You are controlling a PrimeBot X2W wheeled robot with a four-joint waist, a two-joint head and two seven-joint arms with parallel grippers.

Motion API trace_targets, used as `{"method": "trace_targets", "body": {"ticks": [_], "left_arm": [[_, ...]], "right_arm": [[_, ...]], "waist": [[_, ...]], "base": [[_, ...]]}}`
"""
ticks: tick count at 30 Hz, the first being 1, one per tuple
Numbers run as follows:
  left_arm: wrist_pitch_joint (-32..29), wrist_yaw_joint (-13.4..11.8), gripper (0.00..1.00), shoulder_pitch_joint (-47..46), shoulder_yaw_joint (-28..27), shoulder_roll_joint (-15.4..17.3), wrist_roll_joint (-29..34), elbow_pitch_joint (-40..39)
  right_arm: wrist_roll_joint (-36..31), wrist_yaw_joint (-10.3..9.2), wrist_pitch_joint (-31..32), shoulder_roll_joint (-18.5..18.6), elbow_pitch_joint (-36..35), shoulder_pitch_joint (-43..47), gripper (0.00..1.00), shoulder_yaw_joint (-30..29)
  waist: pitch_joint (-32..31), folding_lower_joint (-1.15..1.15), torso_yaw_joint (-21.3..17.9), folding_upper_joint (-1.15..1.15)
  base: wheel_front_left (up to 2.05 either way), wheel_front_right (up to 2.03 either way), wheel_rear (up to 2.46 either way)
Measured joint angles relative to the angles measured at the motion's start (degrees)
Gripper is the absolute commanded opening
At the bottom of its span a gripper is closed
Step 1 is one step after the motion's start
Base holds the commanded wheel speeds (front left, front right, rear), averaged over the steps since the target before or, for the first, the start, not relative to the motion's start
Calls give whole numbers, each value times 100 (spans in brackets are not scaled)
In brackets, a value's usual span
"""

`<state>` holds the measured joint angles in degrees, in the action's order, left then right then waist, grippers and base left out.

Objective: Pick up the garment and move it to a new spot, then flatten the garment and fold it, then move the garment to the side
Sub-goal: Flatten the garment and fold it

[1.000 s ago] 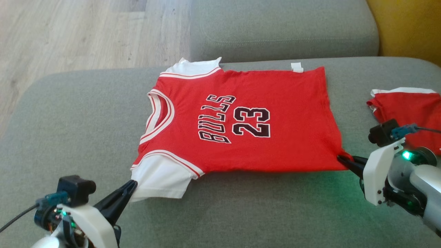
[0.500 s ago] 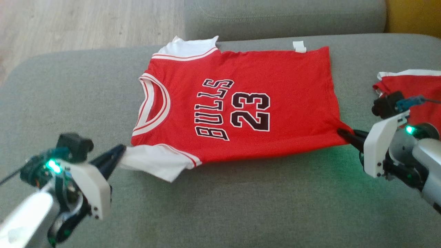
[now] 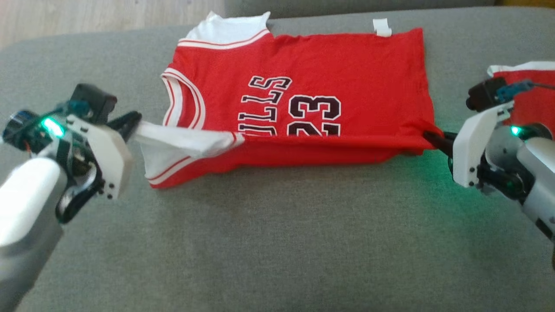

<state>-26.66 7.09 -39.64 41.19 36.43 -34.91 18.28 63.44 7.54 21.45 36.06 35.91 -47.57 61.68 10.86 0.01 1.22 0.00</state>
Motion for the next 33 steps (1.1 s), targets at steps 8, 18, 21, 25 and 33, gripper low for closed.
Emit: {"method": "trace_targets", "body": {"ticks": [8, 18, 21, 25, 33], "left_arm": [[54, 49, 0, -831, 676, -130, 265, 624], [976, 29, 100, -1908, 1246, -557, 421, 1606], [1638, -170, 100, -2174, 1125, -844, 508, 1931], [2651, -566, 100, -2274, 829, -1166, 571, 2306], [4073, -995, 100, -1915, -82, -1617, -59, 2458]], "right_arm": [[-47, 0, 32, -172, 234, -306, 0, 2], [-370, 0, -504, -471, 824, -915, 100, -83], [-491, 0, -992, -606, 1047, -1146, 100, -211], [-727, 0, -1846, -715, 1293, -1292, 100, -352], [-1388, 0, -3567, -775, 1627, -1254, 100, -1003]], "waist": [[321, -1, -79, 0], [704, 0, -151, 0], [752, 0, -168, 0], [710, -1, -164, 0], [295, -2, -121, 0]], "base": [[0, 0, 0], [0, 0, 0], [0, 0, 0], [0, 0, 0], [0, 0, 0]]}}
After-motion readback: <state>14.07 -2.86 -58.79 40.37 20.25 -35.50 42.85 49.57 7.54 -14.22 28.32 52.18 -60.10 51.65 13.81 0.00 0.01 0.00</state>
